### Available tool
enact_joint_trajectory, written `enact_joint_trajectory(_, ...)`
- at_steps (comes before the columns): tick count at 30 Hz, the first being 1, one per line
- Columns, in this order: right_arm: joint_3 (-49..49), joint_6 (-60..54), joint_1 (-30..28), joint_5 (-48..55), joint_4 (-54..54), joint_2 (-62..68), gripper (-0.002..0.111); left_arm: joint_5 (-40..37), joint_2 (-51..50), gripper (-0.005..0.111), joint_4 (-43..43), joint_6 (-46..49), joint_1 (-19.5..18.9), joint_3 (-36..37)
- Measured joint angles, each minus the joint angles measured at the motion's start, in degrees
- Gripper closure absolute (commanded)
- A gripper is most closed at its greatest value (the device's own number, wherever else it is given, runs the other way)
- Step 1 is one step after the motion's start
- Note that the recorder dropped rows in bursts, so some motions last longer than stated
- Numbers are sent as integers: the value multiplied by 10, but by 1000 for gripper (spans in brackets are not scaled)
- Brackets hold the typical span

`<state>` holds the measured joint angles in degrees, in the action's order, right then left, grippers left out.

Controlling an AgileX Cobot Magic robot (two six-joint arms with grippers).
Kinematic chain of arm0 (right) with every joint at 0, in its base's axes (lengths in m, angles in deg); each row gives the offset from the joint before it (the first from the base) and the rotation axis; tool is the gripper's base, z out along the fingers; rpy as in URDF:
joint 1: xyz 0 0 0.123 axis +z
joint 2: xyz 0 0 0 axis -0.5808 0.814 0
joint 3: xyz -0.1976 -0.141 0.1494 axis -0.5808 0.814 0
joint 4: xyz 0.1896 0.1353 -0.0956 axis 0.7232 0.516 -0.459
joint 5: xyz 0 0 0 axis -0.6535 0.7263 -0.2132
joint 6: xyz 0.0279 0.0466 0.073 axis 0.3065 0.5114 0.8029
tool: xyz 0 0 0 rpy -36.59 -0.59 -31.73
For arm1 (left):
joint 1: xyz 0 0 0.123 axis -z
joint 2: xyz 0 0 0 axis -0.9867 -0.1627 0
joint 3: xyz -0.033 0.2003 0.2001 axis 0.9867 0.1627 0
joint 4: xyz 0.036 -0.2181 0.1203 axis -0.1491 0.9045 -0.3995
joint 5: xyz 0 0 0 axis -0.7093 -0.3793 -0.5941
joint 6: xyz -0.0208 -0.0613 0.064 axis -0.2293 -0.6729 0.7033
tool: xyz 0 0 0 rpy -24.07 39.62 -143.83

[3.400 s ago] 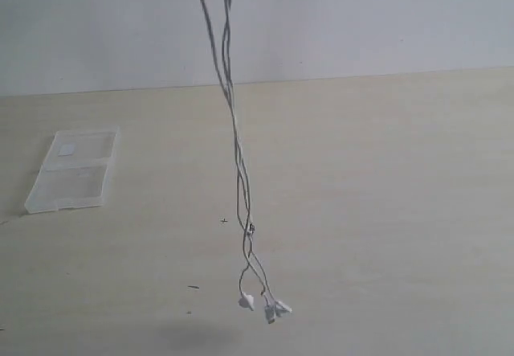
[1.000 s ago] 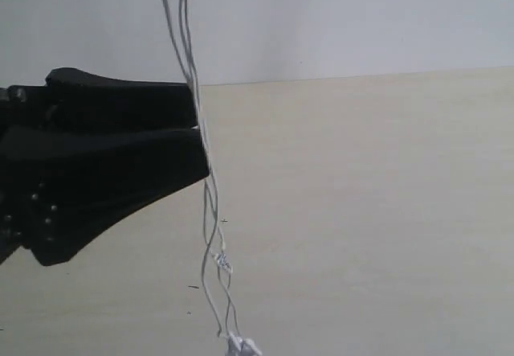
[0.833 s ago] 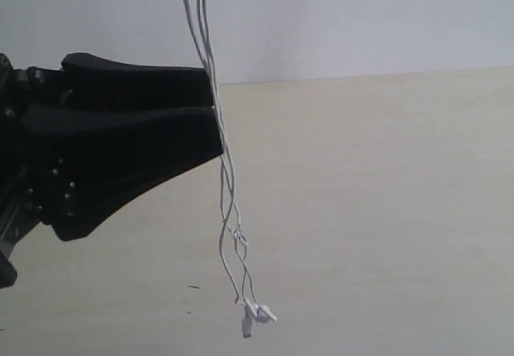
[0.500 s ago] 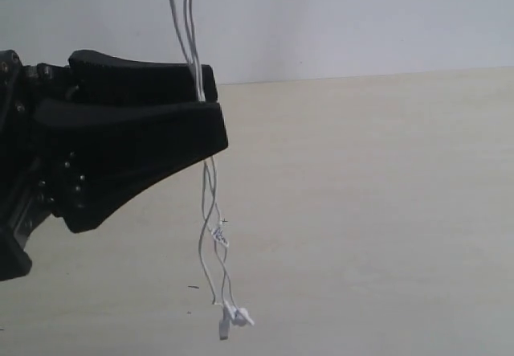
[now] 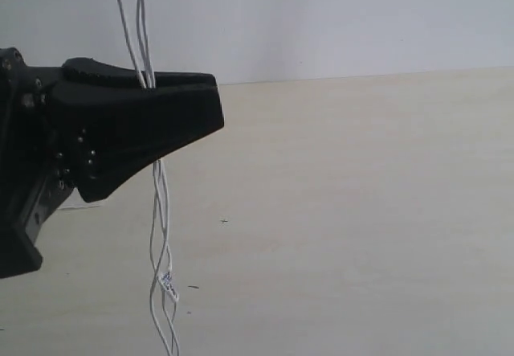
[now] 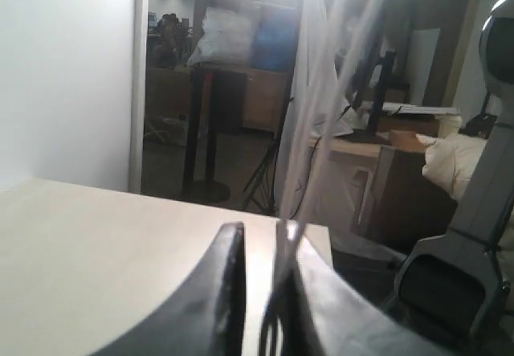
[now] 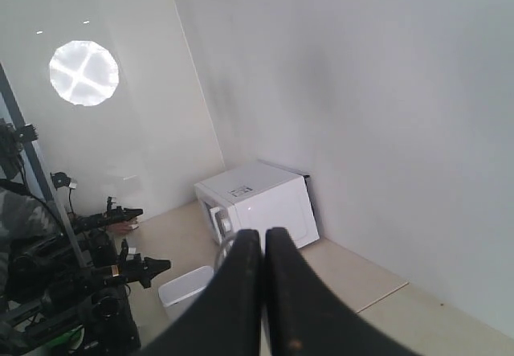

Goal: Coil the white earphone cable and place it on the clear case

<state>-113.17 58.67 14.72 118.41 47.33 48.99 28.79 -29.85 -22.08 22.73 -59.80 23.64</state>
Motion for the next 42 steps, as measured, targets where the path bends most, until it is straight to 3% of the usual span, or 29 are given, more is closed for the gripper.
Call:
enact_joint_trajectory(18, 0, -5, 0, 2, -15, -2, 108, -125, 76, 98, -37, -9, 0, 0)
enact_joint_trajectory(22, 0, 33, 0, 15, -74, -15, 108, -169, 96, 107, -75, -40, 0, 0)
enact_joint_trajectory(26, 0, 118, 0, 47, -197, -43, 108, -216, 127, 107, -117, -72, 0, -1)
enact_joint_trajectory(42, 0, 141, 0, 73, -208, -68, 108, -238, 156, 106, -125, -102, 0, -2)
